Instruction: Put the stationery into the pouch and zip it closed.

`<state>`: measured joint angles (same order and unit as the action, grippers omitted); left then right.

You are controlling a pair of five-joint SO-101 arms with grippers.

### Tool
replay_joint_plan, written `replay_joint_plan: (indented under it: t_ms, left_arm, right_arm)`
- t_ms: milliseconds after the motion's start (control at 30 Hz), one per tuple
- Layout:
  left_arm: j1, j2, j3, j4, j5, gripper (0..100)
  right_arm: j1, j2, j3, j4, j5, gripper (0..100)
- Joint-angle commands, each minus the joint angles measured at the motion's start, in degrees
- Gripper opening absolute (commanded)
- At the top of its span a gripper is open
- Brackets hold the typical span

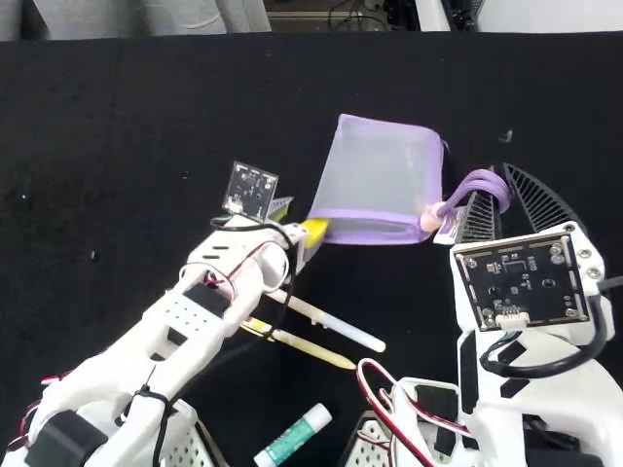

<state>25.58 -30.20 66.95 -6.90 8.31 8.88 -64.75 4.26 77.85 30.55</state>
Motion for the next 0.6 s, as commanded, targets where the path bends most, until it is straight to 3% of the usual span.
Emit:
replay_joint_plan:
  t_ms: [0, 233, 567]
  left_arm:
    - [1.01, 1.14, -5.32, -1.14, 0.62, 21]
    - [1.63, 9.41, -13.05, -1.14, 0.18, 10]
    - [1.63, 19.34, -21.85, -1.14, 0.18, 6]
  right_arm:
    - [-0.70, 1.01, -2.77, -0.18, -0.26, 1.1]
    - [-0.70, 1.01, -2.77, -0.18, -0.44, 1.1]
    - [-0.70, 1.01, -2.77, -0.18, -0.44, 1.1]
